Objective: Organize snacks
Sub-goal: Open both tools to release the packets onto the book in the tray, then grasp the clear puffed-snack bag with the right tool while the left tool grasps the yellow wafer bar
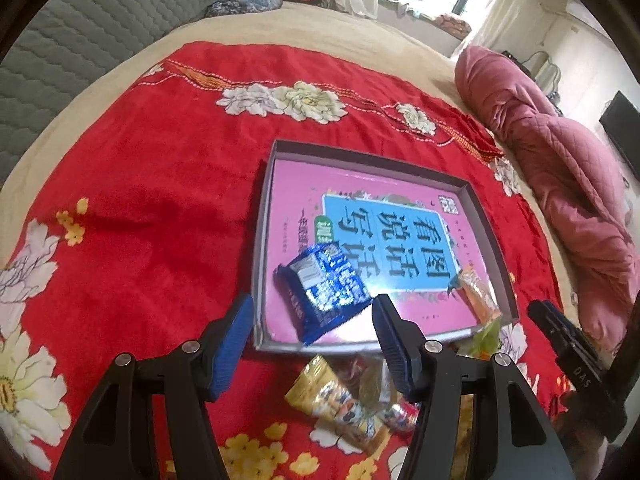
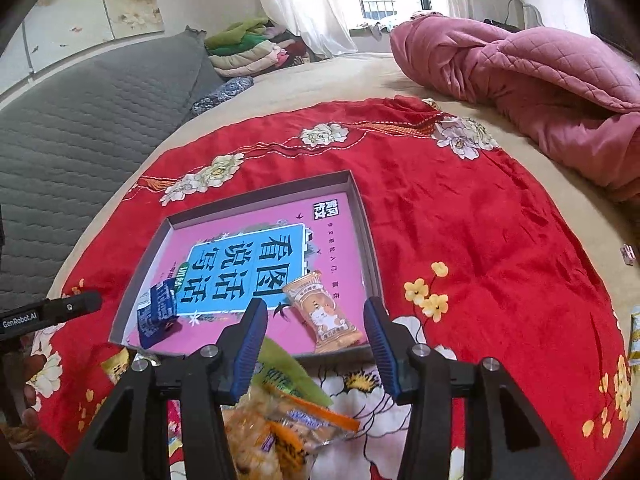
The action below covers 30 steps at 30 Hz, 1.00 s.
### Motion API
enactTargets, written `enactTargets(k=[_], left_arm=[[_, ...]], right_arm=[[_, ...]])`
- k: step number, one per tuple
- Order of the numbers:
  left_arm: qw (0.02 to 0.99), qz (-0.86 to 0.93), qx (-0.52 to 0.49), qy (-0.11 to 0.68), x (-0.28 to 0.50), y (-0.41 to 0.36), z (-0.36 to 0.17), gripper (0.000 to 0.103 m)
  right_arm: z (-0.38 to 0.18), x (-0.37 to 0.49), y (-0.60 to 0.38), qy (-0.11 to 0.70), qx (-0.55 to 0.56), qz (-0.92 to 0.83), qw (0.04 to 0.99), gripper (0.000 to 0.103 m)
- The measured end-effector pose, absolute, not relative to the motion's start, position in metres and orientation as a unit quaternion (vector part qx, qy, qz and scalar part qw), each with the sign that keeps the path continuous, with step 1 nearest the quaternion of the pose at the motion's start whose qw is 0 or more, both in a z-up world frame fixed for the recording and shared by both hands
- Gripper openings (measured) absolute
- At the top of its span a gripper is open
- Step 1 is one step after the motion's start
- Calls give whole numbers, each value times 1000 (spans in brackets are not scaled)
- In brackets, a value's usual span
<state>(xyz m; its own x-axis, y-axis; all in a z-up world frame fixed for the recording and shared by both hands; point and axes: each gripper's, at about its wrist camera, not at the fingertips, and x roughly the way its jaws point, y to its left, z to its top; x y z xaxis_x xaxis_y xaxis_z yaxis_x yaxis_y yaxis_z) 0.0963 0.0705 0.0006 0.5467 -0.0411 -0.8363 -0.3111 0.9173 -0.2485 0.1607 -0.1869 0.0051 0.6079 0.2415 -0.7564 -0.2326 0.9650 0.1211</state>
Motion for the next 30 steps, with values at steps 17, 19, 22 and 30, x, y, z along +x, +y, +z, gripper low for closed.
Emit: enactTargets(k=[17, 19, 22, 30], left_arm=[[844, 81, -181, 498, 55, 54, -13, 63], [842, 79, -182, 501, 52, 52, -14, 63], [841, 77, -181, 504, 48, 49, -15, 63], [833, 77, -191, 513, 41, 49, -20, 63]], right_arm=[[5, 107, -175, 438, -20, 163, 884, 54], [3, 103, -173, 441, -22, 166, 882, 54], [2, 98, -170, 444, -26, 168, 880, 55], [3, 89, -169, 444, -31, 176, 878, 62]])
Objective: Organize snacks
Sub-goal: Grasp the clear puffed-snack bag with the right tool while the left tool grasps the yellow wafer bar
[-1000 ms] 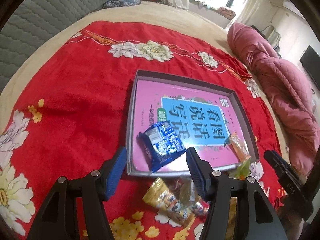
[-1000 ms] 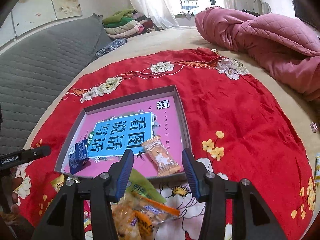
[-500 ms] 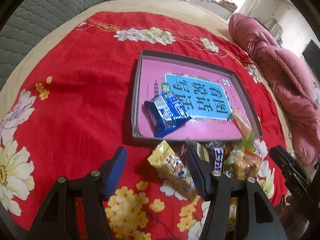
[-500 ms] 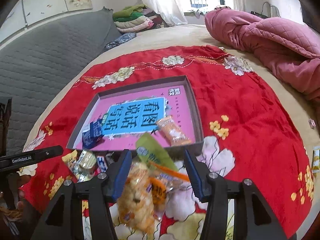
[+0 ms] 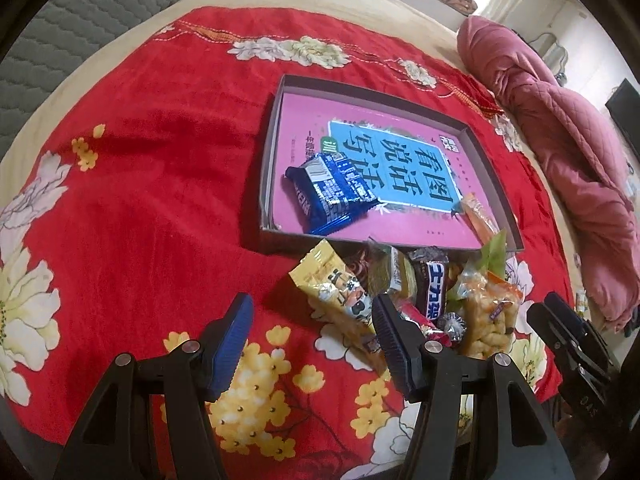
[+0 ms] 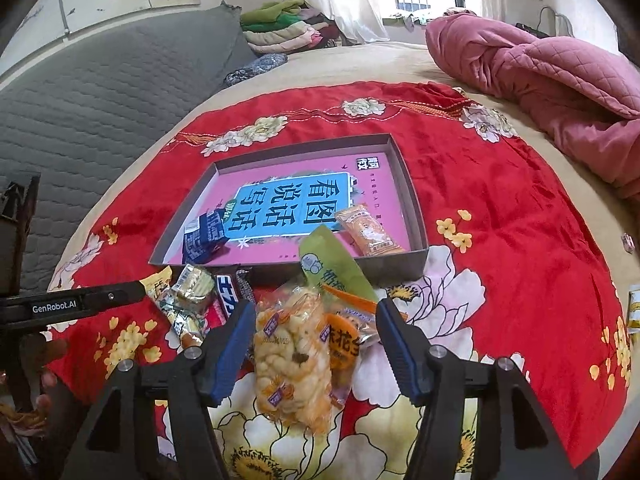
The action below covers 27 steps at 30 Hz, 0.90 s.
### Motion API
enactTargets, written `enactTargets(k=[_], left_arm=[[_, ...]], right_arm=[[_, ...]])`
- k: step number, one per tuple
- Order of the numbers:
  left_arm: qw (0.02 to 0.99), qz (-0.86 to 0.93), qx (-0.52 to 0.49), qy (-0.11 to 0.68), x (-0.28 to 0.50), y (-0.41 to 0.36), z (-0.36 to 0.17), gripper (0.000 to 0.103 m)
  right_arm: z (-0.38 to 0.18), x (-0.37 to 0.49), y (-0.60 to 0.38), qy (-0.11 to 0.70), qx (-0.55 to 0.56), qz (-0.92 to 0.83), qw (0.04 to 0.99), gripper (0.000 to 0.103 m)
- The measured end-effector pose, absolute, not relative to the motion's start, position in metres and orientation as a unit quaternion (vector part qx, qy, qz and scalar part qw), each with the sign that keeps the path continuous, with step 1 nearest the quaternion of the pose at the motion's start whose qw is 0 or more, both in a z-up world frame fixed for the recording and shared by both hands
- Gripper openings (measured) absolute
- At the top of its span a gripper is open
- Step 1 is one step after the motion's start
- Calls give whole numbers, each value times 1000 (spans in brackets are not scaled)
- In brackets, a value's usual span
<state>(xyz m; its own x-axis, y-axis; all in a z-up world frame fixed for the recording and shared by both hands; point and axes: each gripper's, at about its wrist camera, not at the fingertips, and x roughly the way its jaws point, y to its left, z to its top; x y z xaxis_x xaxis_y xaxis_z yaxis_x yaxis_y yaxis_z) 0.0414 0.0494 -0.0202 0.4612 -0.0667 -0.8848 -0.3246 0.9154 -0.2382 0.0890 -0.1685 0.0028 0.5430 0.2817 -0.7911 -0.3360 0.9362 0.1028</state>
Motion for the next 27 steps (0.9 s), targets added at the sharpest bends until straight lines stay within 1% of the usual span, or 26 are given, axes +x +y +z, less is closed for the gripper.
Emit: enactTargets(k=[27], left_arm=[[808, 63, -226, 540, 28, 49, -38, 63]], right_arm=[[-20, 63, -150, 484, -85, 186, 851, 62]])
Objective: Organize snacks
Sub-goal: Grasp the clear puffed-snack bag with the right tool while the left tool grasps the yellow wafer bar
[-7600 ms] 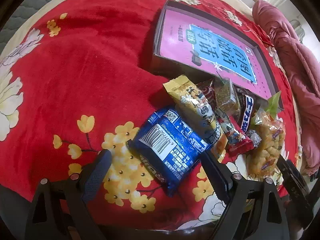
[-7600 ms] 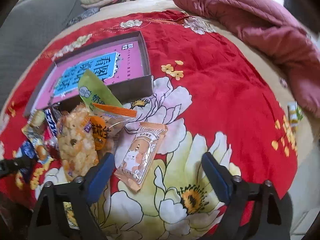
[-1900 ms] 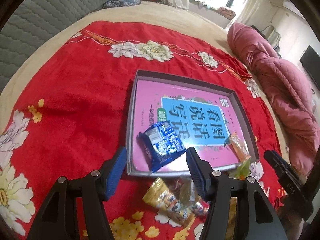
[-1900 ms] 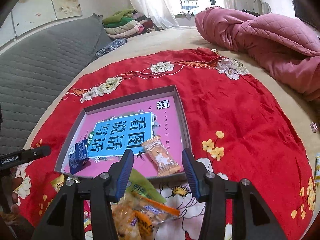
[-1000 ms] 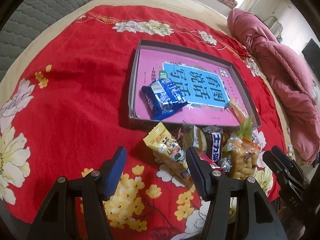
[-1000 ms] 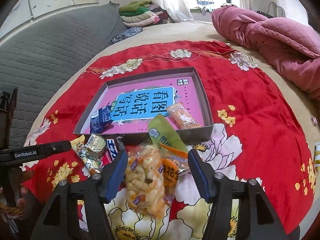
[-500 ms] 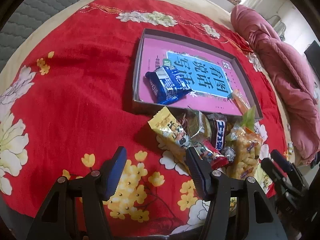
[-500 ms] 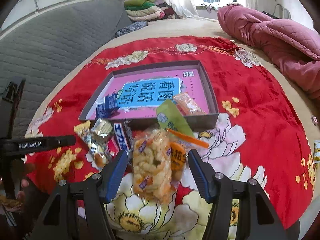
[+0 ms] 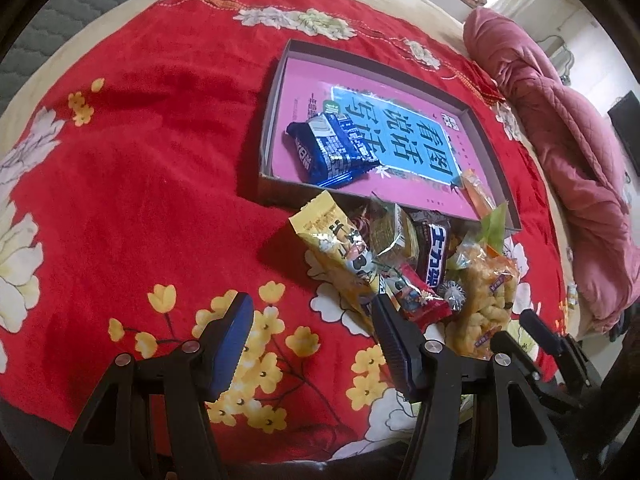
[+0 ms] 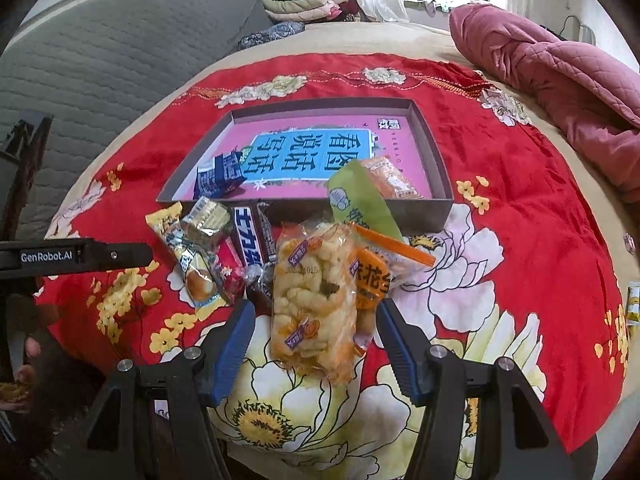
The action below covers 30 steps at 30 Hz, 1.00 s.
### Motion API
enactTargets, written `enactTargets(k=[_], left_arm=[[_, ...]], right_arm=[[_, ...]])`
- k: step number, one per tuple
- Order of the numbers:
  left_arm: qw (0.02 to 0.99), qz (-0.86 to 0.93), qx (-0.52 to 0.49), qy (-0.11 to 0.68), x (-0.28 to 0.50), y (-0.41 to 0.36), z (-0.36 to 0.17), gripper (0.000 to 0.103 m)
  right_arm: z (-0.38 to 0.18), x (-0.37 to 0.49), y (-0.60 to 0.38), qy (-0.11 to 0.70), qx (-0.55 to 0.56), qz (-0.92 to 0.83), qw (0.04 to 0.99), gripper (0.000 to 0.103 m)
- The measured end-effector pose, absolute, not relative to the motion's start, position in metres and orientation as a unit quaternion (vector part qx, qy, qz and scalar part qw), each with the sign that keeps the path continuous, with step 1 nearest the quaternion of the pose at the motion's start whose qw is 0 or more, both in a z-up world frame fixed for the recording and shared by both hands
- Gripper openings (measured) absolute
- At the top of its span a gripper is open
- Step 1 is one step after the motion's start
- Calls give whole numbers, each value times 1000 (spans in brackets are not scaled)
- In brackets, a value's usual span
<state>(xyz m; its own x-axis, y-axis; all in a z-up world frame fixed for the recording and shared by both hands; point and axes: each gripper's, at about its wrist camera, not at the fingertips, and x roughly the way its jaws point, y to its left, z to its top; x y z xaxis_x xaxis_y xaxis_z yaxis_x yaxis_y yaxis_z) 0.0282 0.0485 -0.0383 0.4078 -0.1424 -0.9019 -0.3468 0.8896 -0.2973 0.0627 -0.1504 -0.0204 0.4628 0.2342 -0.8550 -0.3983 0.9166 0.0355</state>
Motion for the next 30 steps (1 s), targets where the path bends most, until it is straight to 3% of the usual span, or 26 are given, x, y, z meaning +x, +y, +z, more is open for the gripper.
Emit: enactTargets(k=[30], left_arm=[[778, 55, -352, 517, 62, 77, -62, 63]], right_arm=[[-59, 70, -129, 519, -142, 173, 825, 64]])
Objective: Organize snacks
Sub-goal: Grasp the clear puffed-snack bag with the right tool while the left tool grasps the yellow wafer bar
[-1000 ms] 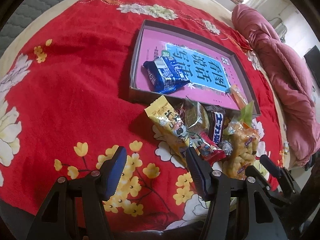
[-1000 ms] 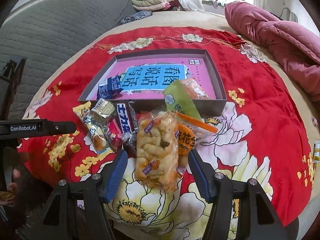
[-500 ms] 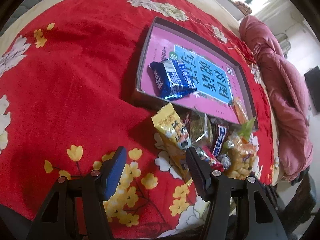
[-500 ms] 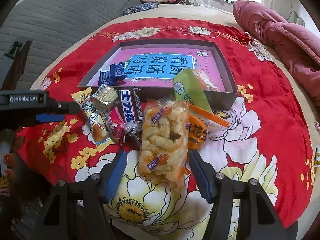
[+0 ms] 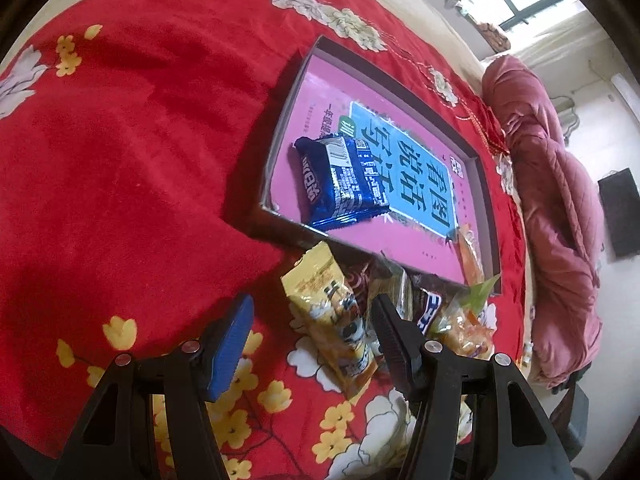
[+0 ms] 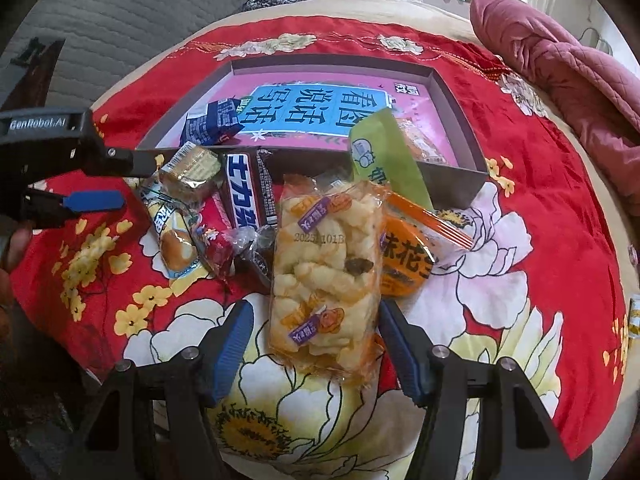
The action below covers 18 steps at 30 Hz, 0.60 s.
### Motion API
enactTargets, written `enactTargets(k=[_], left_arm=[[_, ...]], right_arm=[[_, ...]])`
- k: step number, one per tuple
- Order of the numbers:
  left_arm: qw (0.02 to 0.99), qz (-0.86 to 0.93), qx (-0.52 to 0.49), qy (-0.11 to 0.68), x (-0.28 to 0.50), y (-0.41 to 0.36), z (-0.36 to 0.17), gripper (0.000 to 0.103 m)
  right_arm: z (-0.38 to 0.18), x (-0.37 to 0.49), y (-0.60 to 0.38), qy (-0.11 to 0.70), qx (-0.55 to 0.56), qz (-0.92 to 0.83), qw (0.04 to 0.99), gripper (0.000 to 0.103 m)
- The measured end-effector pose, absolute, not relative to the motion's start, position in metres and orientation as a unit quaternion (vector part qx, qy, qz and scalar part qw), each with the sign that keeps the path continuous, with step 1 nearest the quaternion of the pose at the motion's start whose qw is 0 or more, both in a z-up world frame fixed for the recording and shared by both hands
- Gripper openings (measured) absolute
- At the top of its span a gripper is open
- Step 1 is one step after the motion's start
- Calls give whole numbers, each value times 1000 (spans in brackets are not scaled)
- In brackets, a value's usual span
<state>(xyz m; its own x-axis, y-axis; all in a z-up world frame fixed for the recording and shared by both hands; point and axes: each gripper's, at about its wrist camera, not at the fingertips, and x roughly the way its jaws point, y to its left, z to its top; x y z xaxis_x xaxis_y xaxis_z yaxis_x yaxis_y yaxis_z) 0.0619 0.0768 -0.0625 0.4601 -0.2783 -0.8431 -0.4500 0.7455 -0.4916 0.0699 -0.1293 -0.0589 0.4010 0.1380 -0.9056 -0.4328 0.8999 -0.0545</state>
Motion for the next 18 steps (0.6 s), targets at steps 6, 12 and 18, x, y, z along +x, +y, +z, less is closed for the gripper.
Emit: enactTargets(k=[6, 12, 18], left_arm=[[767, 52, -372, 520, 68, 79, -71, 63], [757, 50, -378, 531, 71, 78, -83, 38], [756, 42, -385, 528, 68, 79, -84, 33]], right_arm=[[-65, 74, -129, 520, -145, 167, 825, 60], [-62, 78, -138, 519, -122, 169, 829, 51], [-58, 78, -144, 517, -103, 173, 832, 51]])
